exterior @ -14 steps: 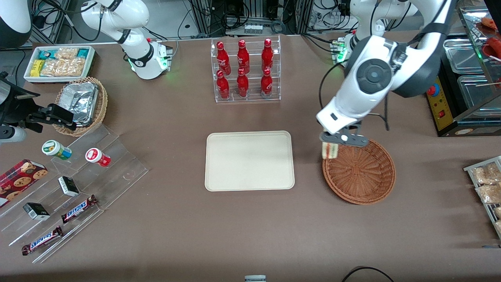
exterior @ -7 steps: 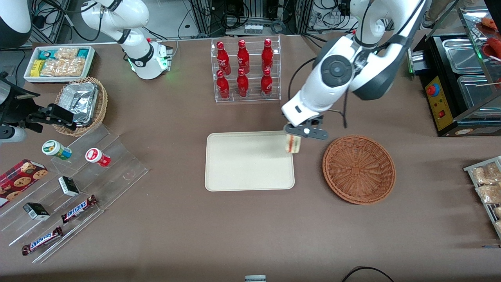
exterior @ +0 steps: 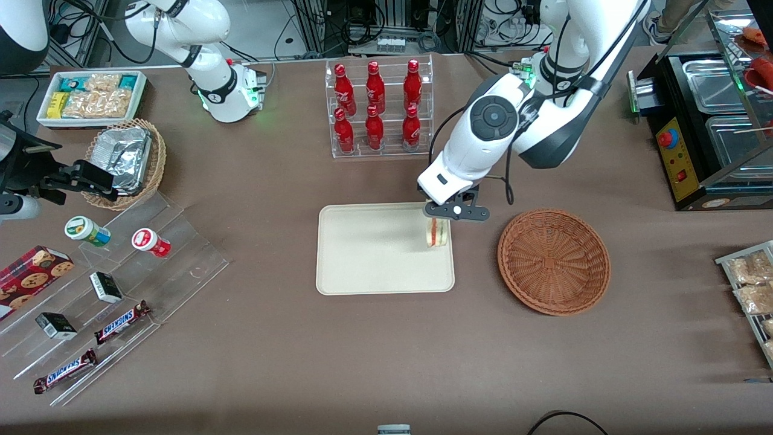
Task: Place sandwich from basket to tray
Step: 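Lift the sandwich and carry it with the left gripper over the tray, then lower the sandwich onto the tray and open the left gripper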
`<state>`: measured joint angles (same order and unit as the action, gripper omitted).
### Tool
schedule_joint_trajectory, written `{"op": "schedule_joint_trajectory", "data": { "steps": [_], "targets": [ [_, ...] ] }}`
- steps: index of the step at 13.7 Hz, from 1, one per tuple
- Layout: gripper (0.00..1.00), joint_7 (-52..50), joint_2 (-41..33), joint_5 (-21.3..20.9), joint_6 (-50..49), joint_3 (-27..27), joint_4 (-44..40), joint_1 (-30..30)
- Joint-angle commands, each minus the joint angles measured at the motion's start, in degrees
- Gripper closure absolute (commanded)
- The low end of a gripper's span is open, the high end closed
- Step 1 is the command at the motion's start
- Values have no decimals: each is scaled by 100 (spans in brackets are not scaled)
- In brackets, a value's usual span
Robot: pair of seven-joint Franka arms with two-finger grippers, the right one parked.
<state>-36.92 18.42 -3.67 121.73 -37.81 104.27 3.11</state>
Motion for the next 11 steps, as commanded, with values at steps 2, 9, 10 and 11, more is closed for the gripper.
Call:
{"op": "schedule_joint_trajectory", "data": {
  "steps": [2,9,10,11],
  "targets": [
    [100,-430,293,-283,368,-104,-12,93],
    [100,-895,794,-854,930,-113,-12,296],
    [100,-896,821,-863,984,-113,-12,296],
    [100,-896,864,-863,993,-113,-12,296]
  ]
}}
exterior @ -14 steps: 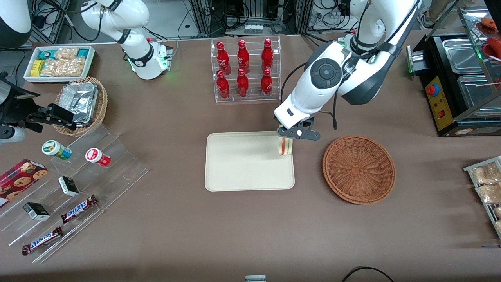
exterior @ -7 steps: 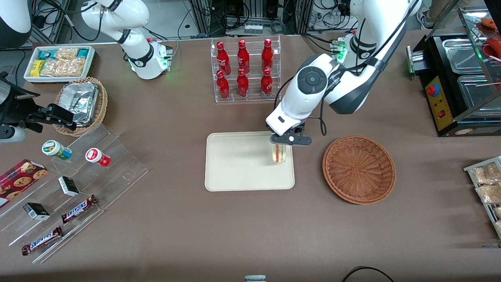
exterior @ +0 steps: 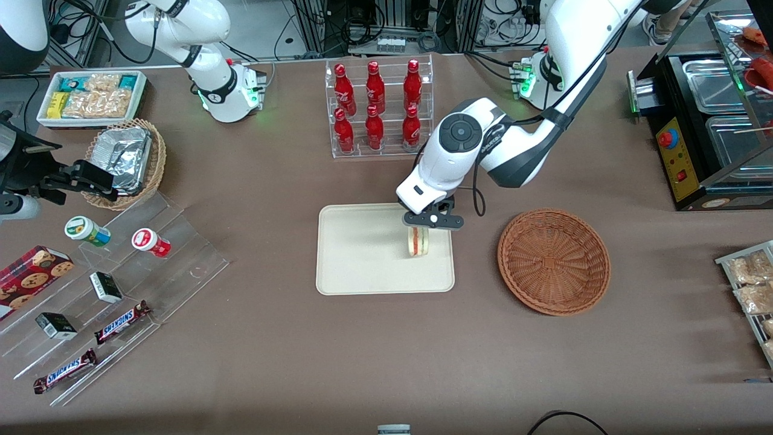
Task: Place sandwich from basket to tray
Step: 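Lower the sandwich onto the tray and open the left gripper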
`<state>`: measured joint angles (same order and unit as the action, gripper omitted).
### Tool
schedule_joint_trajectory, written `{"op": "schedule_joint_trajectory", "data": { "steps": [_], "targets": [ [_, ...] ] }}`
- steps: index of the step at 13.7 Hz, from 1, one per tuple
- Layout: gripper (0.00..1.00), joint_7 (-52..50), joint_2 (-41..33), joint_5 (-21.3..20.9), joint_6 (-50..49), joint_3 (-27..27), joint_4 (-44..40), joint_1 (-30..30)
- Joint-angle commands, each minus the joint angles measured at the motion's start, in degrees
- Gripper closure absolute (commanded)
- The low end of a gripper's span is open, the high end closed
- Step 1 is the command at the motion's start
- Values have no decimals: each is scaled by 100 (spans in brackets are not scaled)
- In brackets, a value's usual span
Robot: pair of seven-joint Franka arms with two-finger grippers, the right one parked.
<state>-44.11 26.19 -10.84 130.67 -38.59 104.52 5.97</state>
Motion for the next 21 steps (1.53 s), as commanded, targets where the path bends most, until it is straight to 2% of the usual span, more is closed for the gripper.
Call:
{"op": "schedule_joint_trajectory", "data": {
  "steps": [1,6,13,15,18,21],
  "targets": [
    [100,-168,114,-164,126,-35,-37,9],
    [100,-168,176,-304,951,-35,383,9],
    [100,-255,246,-699,1391,-9,656,9],
    [100,-623,360,-1129,1637,9,710,0],
    [100,-1326,562,-1990,1751,18,710,0],
    [100,-1767,729,-2519,1796,18,701,-26]
  ]
}}
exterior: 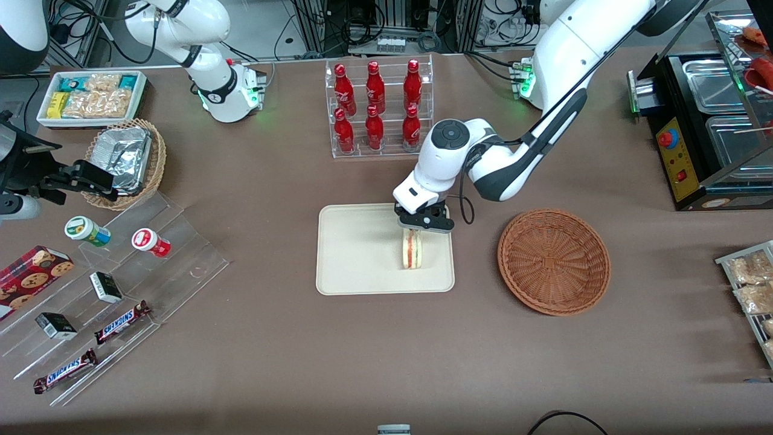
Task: Place sandwich from basket to tray
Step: 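Lower the sandwich onto the tray and open the left gripper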
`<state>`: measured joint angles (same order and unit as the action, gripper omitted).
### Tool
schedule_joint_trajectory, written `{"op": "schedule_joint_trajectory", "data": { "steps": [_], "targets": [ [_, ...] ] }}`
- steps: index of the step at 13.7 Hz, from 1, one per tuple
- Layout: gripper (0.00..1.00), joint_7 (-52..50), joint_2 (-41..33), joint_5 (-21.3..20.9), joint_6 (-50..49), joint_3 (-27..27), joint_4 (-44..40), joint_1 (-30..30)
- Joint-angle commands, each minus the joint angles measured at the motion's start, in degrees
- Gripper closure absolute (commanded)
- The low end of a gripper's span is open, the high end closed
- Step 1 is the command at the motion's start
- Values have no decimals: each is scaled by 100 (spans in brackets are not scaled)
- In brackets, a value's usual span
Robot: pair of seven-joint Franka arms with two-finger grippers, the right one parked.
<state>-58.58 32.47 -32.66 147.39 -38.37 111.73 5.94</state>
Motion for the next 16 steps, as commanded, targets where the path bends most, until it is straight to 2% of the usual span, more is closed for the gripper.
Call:
{"op": "schedule_joint_trajectory", "data": {
  "steps": [1,6,7,8,10,11,16],
  "targets": [
    [100,-390,111,-381,123,5,-28,-23],
    [100,-486,163,-372,123,-4,-63,-23],
    [83,-644,207,-372,123,-12,-98,-23],
    [61,-759,234,-372,123,-30,-151,-14],
    [26,-795,295,-372,123,-39,-221,4],
    [0,-795,295,-372,123,-48,-222,4],
    [0,-804,77,-328,18,-48,-213,4]
  ]
}}
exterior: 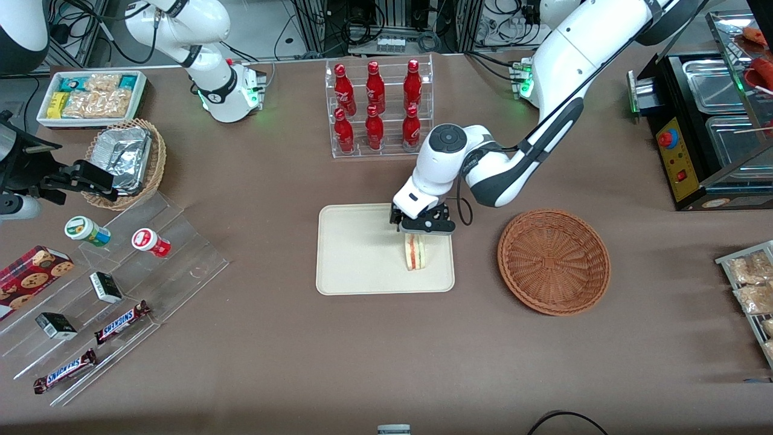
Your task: Place sandwich from basket to tray
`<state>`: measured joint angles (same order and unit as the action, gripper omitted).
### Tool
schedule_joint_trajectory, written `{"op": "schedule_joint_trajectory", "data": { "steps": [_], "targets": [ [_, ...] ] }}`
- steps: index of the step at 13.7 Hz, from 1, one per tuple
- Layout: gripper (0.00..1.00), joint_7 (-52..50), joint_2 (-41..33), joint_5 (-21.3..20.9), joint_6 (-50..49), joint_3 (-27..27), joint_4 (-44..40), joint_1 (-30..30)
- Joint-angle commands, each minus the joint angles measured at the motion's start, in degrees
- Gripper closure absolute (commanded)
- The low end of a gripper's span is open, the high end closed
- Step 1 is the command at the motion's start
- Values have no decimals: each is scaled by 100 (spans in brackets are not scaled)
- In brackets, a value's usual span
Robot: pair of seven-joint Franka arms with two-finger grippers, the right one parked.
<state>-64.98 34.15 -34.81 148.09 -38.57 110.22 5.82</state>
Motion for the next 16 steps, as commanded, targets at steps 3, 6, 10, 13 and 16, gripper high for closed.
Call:
{"op": "schedule_joint_trajectory", "data": {
  "steps": [3,6,10,13,16],
  "targets": [
    [0,-156,-469,-78,-490,-36,-36,15],
    [0,-138,-847,140,-947,-63,8,15],
    [0,-33,-1401,1054,-1554,-72,-1,7],
    [0,195,-1761,1476,-1975,-72,-36,7],
    [0,984,-2183,2230,-2458,68,-167,-20]
  ]
}}
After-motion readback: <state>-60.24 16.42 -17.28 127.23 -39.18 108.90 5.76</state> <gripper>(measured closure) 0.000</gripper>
